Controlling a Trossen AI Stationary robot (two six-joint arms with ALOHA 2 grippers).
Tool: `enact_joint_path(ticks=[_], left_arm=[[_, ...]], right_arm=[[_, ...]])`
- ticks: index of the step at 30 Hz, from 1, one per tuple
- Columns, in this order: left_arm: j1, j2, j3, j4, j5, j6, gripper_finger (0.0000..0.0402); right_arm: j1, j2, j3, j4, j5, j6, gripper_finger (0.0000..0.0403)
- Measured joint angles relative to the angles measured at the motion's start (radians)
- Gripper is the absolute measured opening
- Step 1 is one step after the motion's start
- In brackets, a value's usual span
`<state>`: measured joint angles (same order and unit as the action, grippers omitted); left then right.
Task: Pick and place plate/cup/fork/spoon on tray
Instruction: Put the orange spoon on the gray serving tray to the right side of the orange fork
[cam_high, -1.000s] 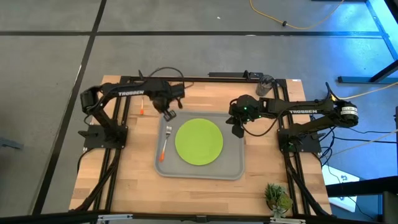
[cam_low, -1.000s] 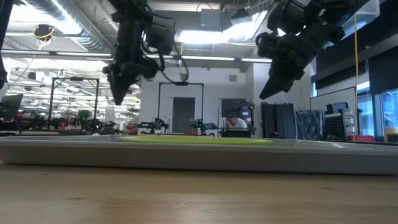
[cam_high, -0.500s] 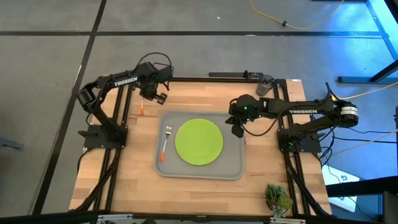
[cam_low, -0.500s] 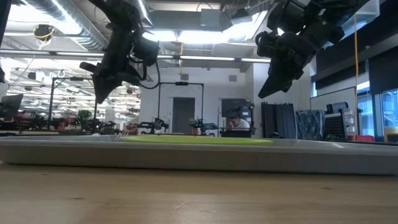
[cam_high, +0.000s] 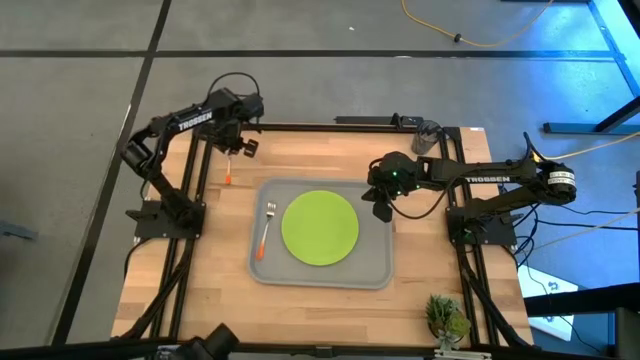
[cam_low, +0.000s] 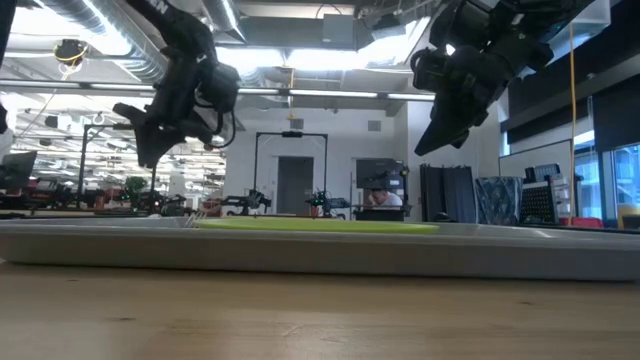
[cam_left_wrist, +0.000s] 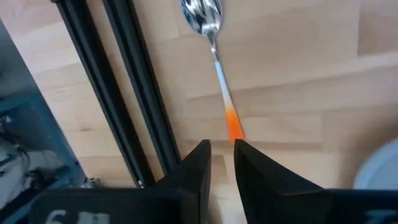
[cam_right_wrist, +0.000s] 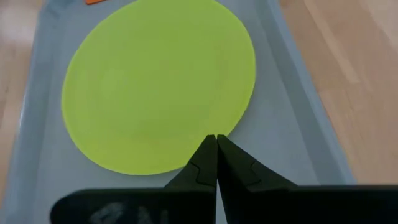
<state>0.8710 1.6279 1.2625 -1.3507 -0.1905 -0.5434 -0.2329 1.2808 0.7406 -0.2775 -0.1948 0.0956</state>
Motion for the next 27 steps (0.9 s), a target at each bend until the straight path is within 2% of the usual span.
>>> enact_joint_path(ticks=[5, 10, 21, 27], left_arm=[[0.018, 0.0, -0.016, 0.078, 0.001, -0.028, 0.0066], [0.017, 0.001, -0.099, 0.217, 0.004, -0.027, 0.0067], [0.04, 0.001, -0.258, 0.375, -0.079, -0.024, 0.0068], [0.065, 0.001, -0.359, 0.494, -0.033, -0.02, 0.0068]], right_arm=[[-0.001, 0.0, 0.0, 0.0, 0.018, 0.0, 0.0006], [-0.001, 0.0, 0.0, 0.0, 0.017, 0.001, 0.0006], [-0.001, 0.0, 0.0, 0.0, 0.018, 0.008, 0.0006], [-0.001, 0.0, 0.0, 0.0, 0.018, 0.008, 0.0006]])
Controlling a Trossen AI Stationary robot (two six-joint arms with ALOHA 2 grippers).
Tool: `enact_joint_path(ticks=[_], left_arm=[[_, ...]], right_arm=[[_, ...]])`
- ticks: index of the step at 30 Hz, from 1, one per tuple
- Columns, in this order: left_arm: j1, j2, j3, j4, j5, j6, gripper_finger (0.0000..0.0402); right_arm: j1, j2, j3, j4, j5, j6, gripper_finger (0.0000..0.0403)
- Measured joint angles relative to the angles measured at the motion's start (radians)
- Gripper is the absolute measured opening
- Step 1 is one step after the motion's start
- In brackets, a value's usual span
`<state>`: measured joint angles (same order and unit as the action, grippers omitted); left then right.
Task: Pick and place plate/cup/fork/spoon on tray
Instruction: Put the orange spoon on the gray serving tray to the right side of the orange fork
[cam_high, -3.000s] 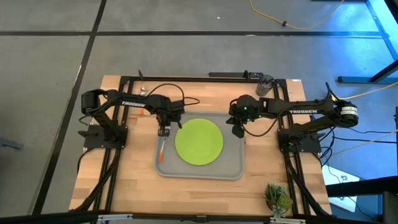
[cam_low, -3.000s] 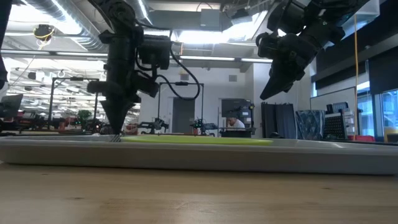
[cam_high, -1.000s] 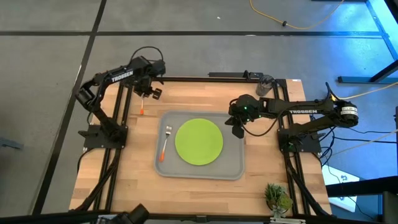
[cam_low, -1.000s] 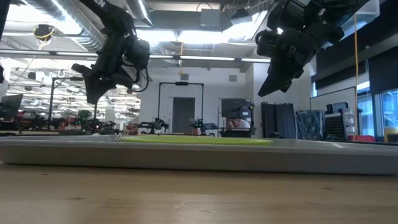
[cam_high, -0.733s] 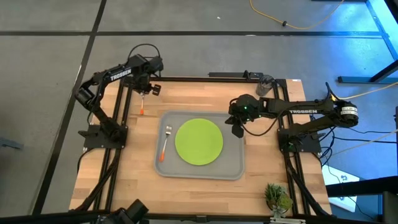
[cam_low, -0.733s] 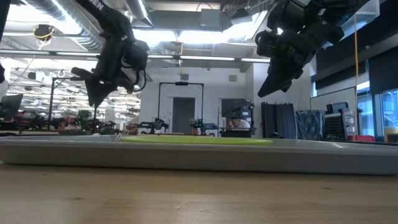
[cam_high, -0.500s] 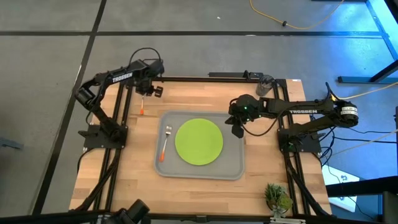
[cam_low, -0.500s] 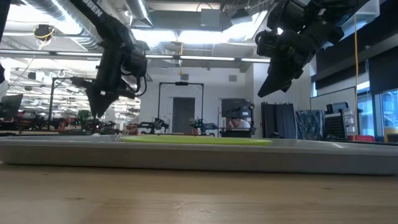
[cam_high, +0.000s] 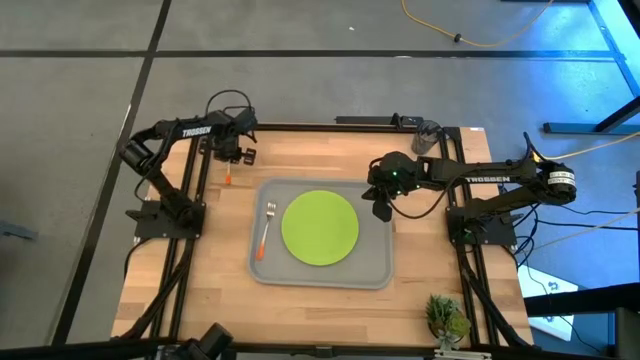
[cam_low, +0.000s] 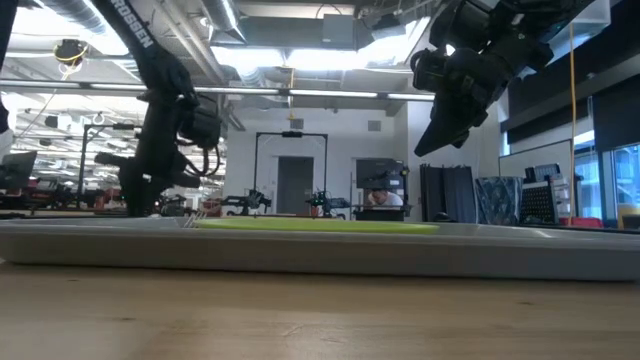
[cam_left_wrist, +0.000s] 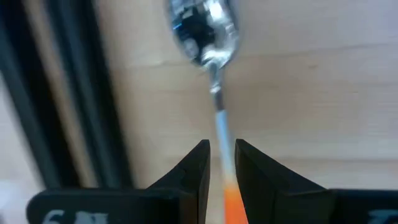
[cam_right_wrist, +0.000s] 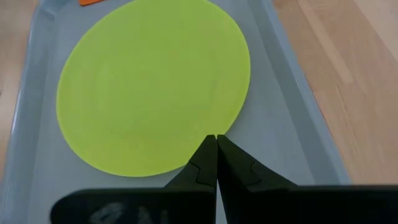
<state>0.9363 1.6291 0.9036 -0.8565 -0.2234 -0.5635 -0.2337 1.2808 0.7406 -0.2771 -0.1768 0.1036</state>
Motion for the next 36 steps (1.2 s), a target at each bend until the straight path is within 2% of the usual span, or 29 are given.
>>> enact_joint_path(ticks=[6, 10, 26, 36], left_arm=[[0.002, 0.0, -0.037, 0.112, -0.002, 0.023, 0.0068], [0.001, 0.0, -0.039, 0.115, -0.048, 0.024, 0.0068], [0.002, 0.017, -0.039, 0.13, -0.111, 0.018, 0.0068], [-0.001, 0.017, -0.039, 0.133, -0.061, 0.037, 0.0068]], right_arm=[[0.0, 0.0, 0.0, 0.0, 0.0, 0.0, 0.0006], [0.0, 0.0, 0.0, 0.0, 0.0, 0.001, 0.0006], [0.0, 0.0, 0.0, 0.0, 0.002, 0.026, 0.0006], [0.0, 0.0, 0.0, 0.0, 0.002, 0.026, 0.0006]])
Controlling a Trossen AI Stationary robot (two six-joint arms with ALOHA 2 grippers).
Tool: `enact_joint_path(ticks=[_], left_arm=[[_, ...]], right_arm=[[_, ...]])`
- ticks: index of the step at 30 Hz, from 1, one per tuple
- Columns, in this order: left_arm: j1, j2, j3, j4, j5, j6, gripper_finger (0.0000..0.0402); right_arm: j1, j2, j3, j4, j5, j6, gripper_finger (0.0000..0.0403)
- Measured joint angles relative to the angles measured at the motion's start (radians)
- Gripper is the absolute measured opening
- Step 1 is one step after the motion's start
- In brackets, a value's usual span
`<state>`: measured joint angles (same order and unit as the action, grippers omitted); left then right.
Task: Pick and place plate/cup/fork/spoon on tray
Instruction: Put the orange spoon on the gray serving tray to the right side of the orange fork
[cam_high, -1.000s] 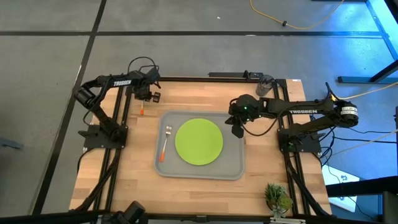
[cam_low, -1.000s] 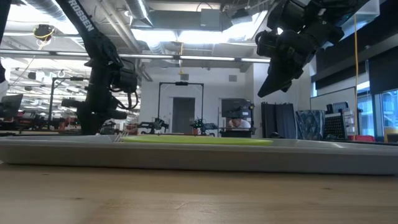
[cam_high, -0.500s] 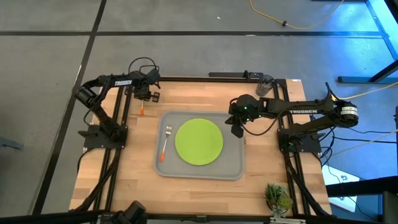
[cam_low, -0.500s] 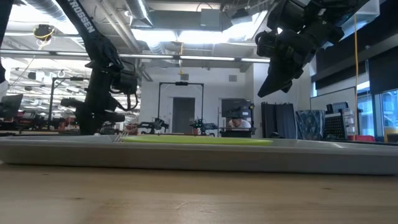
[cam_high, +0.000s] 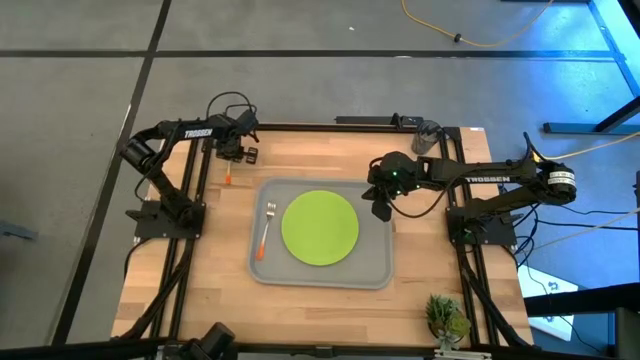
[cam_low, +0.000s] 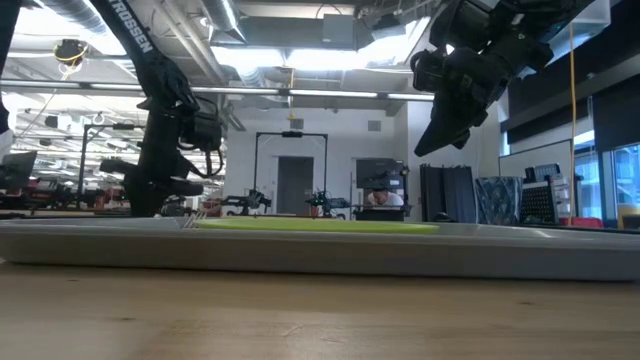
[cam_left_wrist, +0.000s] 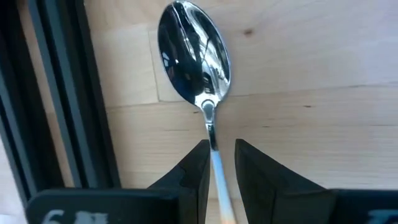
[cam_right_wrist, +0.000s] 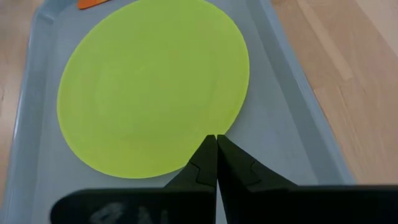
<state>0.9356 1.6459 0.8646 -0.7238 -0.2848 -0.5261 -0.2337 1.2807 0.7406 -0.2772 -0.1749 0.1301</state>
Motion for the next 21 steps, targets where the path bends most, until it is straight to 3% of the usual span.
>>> enact_joint_path(ticks=[7, 14, 21], left_arm=[[0.0, 0.0, 0.0, -0.003, 0.013, 0.056, 0.0068], [-0.03, -0.002, 0.0, -0.02, 0.126, 0.316, 0.0068], [-0.145, -0.003, 0.0, -0.027, 0.127, 0.609, 0.0068]], right_arm=[[0.0, 0.0, 0.0, 0.0, -0.001, 0.0, 0.0006], [0.0, 0.0, 0.0, 0.0, -0.002, -0.003, 0.0006], [0.0, 0.0, 0.0, 0.0, -0.002, -0.004, 0.0006]])
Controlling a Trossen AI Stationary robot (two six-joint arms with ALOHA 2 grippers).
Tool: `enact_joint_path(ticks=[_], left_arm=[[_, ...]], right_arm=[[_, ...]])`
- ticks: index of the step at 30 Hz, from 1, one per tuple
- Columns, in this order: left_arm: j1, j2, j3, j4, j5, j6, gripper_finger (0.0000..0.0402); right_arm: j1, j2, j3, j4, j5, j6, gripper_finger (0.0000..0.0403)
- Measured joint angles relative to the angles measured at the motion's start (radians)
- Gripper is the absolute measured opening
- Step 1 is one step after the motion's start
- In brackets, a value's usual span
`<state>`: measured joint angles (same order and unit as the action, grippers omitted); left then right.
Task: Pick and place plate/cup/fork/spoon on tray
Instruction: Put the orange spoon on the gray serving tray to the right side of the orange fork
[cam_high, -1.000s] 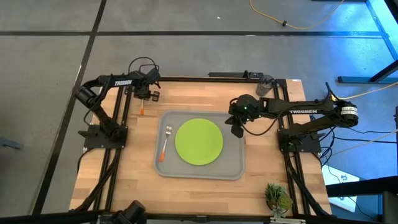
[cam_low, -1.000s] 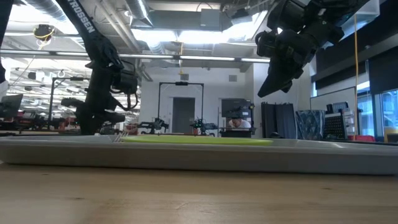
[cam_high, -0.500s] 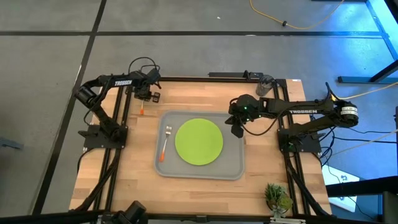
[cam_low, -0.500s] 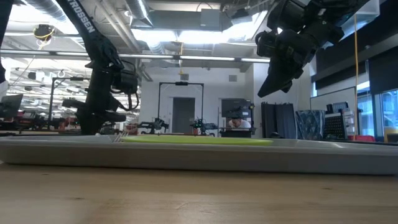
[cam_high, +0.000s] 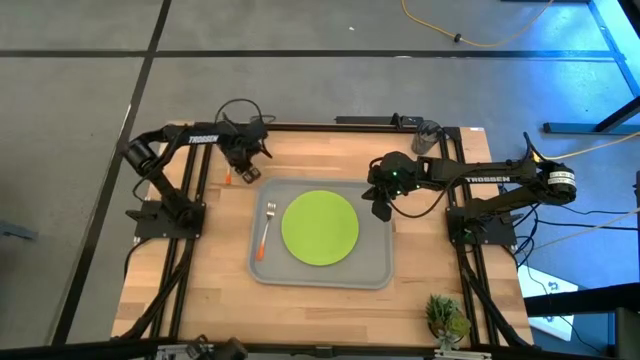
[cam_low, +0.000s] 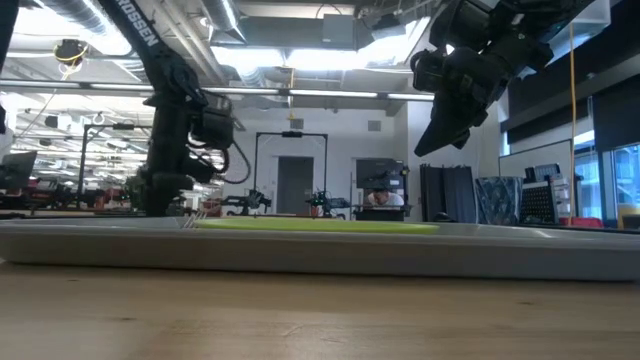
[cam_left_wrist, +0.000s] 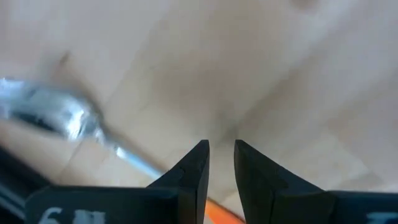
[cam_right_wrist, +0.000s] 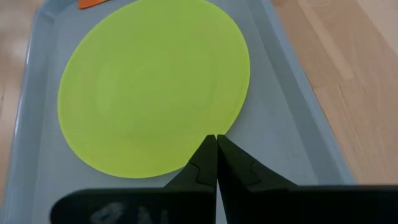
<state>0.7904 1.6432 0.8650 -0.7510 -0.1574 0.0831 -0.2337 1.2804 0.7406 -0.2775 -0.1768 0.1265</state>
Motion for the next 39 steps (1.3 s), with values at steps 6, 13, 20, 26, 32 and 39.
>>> enact_joint_path(ticks=[6, 13, 20, 26, 32, 39], left_arm=[[-0.09, 0.0, 0.0, 0.003, -0.039, 0.022, 0.0068], [-0.031, 0.0, 0.0, 0.001, -0.056, -0.397, 0.0068], [0.033, 0.0, 0.0, -0.008, 0.014, -0.567, 0.0068], [0.019, -0.037, 0.0, -0.086, -0.026, -0.572, 0.0068], [0.064, -0.1, 0.088, -0.12, -0.024, -0.608, 0.0068], [0.153, -0.098, 0.156, -0.153, -0.009, -0.666, 0.0068]], right_arm=[[0.0, 0.0, 0.0, 0.0, 0.0, 0.0, 0.0006], [0.0, 0.0, 0.0, 0.0, 0.0, 0.004, 0.0006], [0.0, 0.0, 0.0, 0.0, 0.0, 0.004, 0.0006], [0.0, 0.0, 0.0, 0.0, 0.0, 0.004, 0.0006], [0.0, 0.0, 0.0, 0.0, 0.0, 0.002, 0.0006], [0.0, 0.0, 0.0, 0.003, 0.0, 0.003, 0.0006]])
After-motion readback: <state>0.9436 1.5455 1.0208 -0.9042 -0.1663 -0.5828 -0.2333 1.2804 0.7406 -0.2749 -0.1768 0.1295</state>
